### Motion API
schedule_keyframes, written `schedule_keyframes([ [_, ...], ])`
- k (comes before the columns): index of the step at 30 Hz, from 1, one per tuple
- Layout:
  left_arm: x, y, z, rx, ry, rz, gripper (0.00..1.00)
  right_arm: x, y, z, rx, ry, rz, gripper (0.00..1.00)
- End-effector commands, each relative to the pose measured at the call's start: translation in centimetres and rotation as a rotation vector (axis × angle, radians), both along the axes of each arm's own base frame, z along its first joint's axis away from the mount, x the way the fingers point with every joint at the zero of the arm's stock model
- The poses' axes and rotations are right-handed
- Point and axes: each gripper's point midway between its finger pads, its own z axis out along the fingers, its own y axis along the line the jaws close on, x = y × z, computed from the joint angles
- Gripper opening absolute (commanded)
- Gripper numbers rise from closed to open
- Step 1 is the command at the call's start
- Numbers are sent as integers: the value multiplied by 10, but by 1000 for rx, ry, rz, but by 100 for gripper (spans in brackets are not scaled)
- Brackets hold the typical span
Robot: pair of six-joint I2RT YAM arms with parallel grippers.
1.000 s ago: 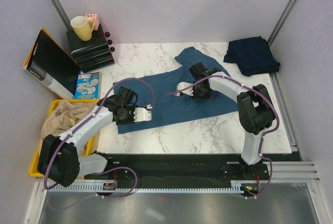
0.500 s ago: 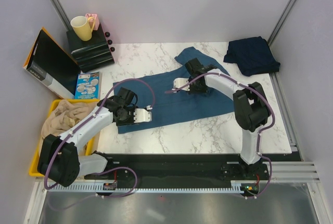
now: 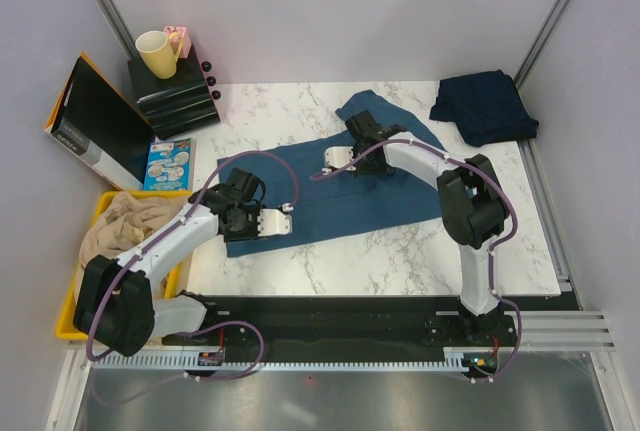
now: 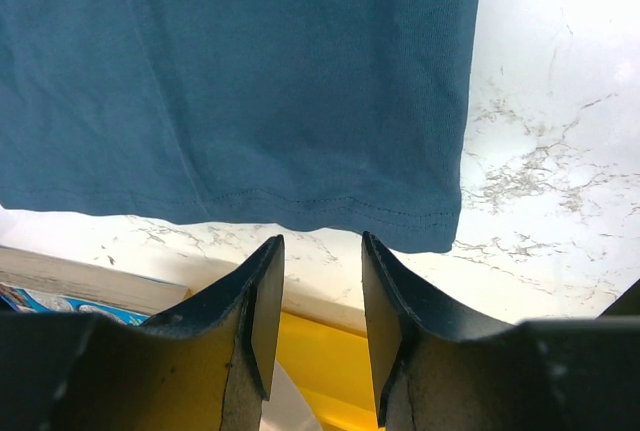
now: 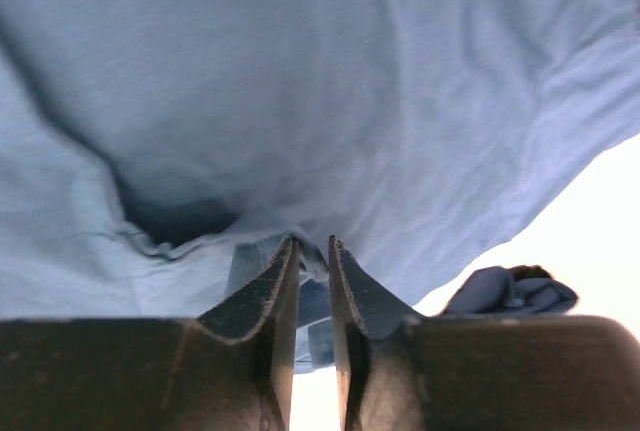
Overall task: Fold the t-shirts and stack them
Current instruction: Fold the tshirt
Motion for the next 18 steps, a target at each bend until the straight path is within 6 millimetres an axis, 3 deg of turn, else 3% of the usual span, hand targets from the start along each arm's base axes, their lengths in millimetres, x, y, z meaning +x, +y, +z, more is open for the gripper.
schedule_keyframes([
  [1,5,-6,-1,-26,-3,19,44,26,13,19,28,-116,-2,27],
  [6,9,-8,0,-30,1,18,44,39,16,24,45,-185,-19,27],
  [9,10,-9,-1,-28,3,18,45,53,17,32,64,-277,-50,32],
  [12,10,-9,-2,-26,7,16,45,67,15,41,71,-388,-95,45],
  [13,10,-9,-2,-25,7,15,44,69,14,43,75,-405,-103,57],
  [14,10,-9,-2,-24,8,13,44,71,14,44,80,-417,-110,60],
  [18,11,-10,-2,-24,8,10,44,69,19,45,119,-407,-113,80],
])
